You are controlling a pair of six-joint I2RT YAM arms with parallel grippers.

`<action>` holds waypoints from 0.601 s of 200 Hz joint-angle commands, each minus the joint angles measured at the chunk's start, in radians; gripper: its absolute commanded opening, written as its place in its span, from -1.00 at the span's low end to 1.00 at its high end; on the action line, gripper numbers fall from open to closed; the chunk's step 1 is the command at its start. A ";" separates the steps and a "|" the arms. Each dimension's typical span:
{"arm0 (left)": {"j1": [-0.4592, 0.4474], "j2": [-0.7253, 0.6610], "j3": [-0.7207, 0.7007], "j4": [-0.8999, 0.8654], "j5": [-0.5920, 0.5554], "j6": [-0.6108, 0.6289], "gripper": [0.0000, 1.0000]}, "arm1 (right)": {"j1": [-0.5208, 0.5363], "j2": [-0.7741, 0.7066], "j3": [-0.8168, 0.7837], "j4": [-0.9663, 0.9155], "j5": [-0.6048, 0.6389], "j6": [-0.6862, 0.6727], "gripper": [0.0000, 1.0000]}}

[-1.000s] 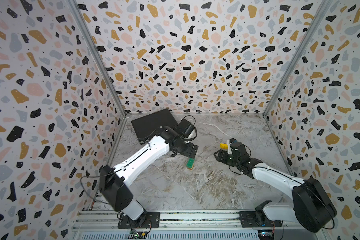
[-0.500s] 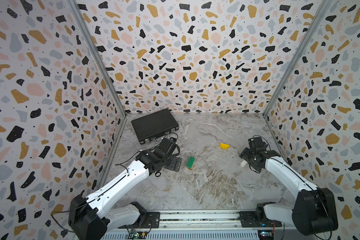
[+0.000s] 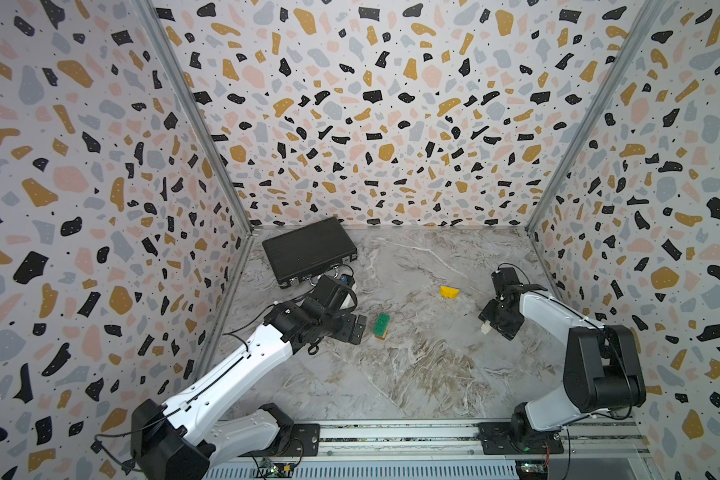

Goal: Assemble an ice cream with lego
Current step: Pick up the lego brick from the center of the board.

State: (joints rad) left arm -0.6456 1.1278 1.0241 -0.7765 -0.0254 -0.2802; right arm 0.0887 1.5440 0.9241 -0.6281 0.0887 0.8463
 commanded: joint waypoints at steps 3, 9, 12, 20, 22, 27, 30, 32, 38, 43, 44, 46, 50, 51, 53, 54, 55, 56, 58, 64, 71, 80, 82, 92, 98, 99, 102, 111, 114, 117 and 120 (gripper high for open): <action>0.001 -0.013 0.031 0.013 0.026 -0.008 0.99 | -0.006 0.018 0.003 0.019 -0.024 -0.015 0.09; 0.001 -0.013 0.031 0.013 0.025 -0.008 0.99 | -0.006 0.027 0.004 0.021 -0.026 -0.019 0.07; 0.001 -0.013 0.031 0.013 0.026 -0.008 0.99 | -0.006 0.030 0.004 0.021 -0.025 -0.020 0.07; 0.003 -0.013 0.031 0.013 0.030 -0.008 0.99 | -0.006 0.037 0.006 0.022 -0.023 -0.030 -0.10; 0.003 -0.013 0.031 0.013 0.029 -0.008 0.99 | -0.005 0.039 0.007 0.023 -0.023 -0.033 -0.13; 0.003 -0.014 0.030 0.015 0.029 -0.008 0.99 | -0.006 0.038 0.007 0.025 -0.020 -0.042 -0.23; 0.003 -0.014 0.030 0.016 0.029 -0.008 0.99 | -0.006 0.038 0.005 0.027 -0.020 -0.047 -0.27; 0.003 -0.015 0.030 0.016 0.029 -0.008 0.99 | -0.006 0.037 0.003 0.030 -0.019 -0.049 -0.29; 0.003 -0.014 0.028 0.017 0.029 -0.008 0.99 | -0.007 0.034 0.001 0.035 -0.014 -0.054 -0.33; 0.003 -0.014 0.028 0.016 0.030 -0.008 0.99 | -0.007 0.032 0.000 0.040 -0.009 -0.057 -0.34; 0.003 -0.015 0.028 0.017 0.030 -0.008 0.99 | -0.007 0.032 -0.001 0.040 -0.008 -0.057 -0.34; 0.003 -0.014 0.027 0.017 0.030 -0.008 0.99 | -0.007 0.031 -0.002 0.041 -0.007 -0.059 -0.35; 0.003 -0.015 0.028 0.018 0.032 -0.008 0.99 | -0.007 0.032 -0.004 0.045 -0.003 -0.062 -0.35; 0.004 -0.014 0.028 0.017 0.033 -0.008 0.99 | -0.007 0.033 -0.004 0.045 -0.001 -0.063 -0.35; 0.004 -0.013 0.028 0.017 0.032 -0.008 0.99 | -0.007 0.034 -0.003 0.045 0.000 -0.065 -0.35; 0.004 -0.014 0.028 0.017 0.032 -0.008 0.99 | -0.007 0.034 -0.003 0.045 0.000 -0.066 -0.36; 0.004 -0.013 0.028 0.017 0.032 -0.007 0.99 | -0.007 0.035 -0.002 0.045 0.001 -0.067 -0.36; 0.004 -0.013 0.028 0.018 0.032 -0.008 0.99 | -0.008 0.035 -0.002 0.045 0.001 -0.067 -0.36; 0.004 -0.012 0.028 0.017 0.032 -0.007 0.99 | -0.009 0.037 -0.001 0.045 0.002 -0.069 -0.36; 0.006 -0.009 0.028 0.017 0.032 -0.008 0.99 | -0.010 0.041 0.002 0.046 -0.001 -0.076 -0.44; 0.007 -0.008 0.028 0.017 0.034 -0.008 0.99 | -0.012 0.046 0.005 0.046 -0.008 -0.082 -0.56; 0.009 -0.004 0.028 0.017 0.038 -0.008 0.99 | -0.012 0.049 0.008 0.047 -0.013 -0.090 -0.67; 0.009 -0.005 0.028 0.017 0.036 -0.008 0.99 | -0.012 0.048 0.008 0.048 -0.015 -0.091 -0.68; 0.009 -0.004 0.027 0.017 0.036 -0.008 0.99 | -0.012 0.044 0.010 0.050 -0.022 -0.099 -0.77; 0.009 -0.004 0.027 0.019 0.036 -0.008 0.99 | -0.012 0.039 0.009 0.056 -0.032 -0.103 -0.78; 0.009 -0.005 0.027 0.020 0.036 -0.008 0.99 | -0.012 0.037 0.009 0.057 -0.033 -0.103 -0.79; 0.010 -0.005 0.027 0.021 0.037 -0.008 0.99 | -0.012 0.032 0.007 0.061 -0.041 -0.107 -0.83; 0.011 -0.005 0.025 0.021 0.036 -0.008 0.99 | -0.011 0.012 0.003 0.075 -0.080 -0.116 -0.89; 0.011 -0.004 0.025 0.022 0.038 -0.008 0.99 | -0.012 0.003 0.000 0.084 -0.102 -0.118 -0.94; 0.011 -0.004 0.025 0.023 0.039 -0.008 0.99 | -0.011 -0.007 -0.004 0.095 -0.124 -0.121 -0.96; 0.012 -0.003 0.024 0.023 0.040 -0.008 0.99 | -0.010 -0.018 -0.009 0.108 -0.151 -0.124 -0.98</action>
State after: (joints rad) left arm -0.6415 1.1278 1.0241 -0.7761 0.0013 -0.2810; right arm 0.0811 1.5902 0.9230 -0.5583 0.0441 0.7578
